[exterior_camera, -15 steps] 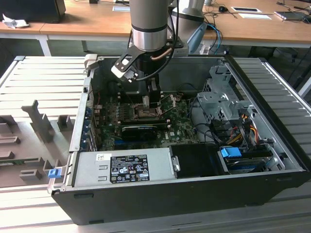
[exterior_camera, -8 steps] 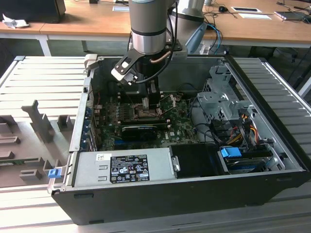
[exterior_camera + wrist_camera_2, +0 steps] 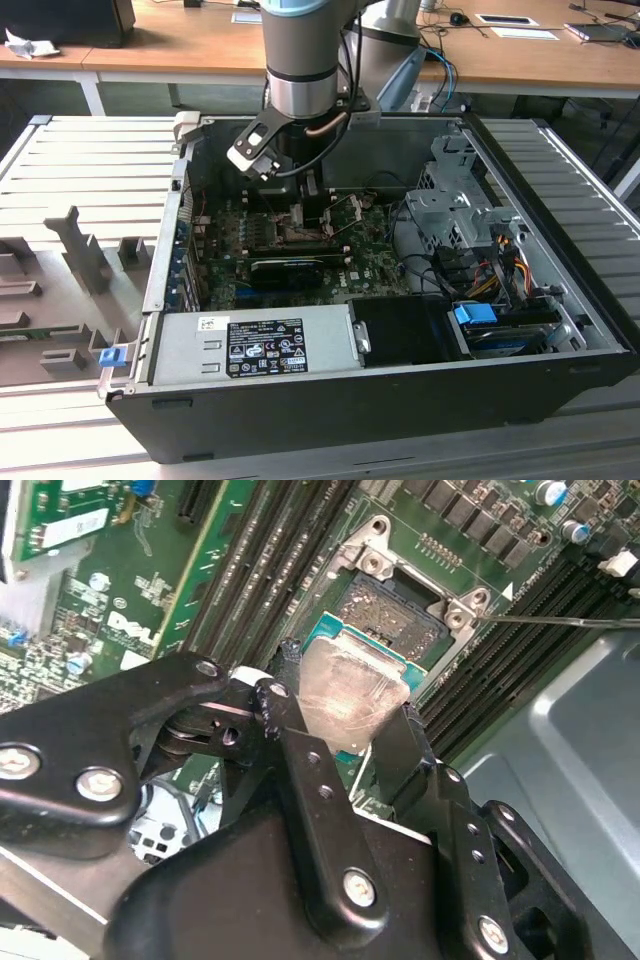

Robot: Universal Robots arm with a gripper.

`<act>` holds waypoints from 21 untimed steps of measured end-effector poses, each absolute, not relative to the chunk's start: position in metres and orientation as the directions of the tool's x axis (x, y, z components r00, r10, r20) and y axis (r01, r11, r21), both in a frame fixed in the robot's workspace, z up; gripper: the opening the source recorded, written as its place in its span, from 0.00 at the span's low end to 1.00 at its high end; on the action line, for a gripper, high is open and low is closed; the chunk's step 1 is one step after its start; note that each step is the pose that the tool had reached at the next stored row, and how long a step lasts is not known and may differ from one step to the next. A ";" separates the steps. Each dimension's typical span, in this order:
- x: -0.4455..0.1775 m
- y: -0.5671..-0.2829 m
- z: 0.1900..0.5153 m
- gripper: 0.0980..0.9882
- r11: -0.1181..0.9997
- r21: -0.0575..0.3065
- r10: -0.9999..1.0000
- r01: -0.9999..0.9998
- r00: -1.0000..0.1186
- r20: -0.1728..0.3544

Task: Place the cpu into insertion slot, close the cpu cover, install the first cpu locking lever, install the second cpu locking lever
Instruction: 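Place the cpu into insertion slot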

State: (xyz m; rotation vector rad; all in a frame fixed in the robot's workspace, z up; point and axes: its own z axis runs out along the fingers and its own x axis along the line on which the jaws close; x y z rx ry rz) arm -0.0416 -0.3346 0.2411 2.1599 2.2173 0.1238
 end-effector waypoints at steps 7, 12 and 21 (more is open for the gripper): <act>-0.046 -0.327 0.224 0.48 0.026 0.087 0.999 0.996 -0.029 0.024; -0.050 -0.326 0.215 0.48 0.026 0.087 0.999 0.996 -0.029 0.024; -0.050 -0.324 0.209 0.48 0.022 0.087 0.999 0.996 -0.024 0.025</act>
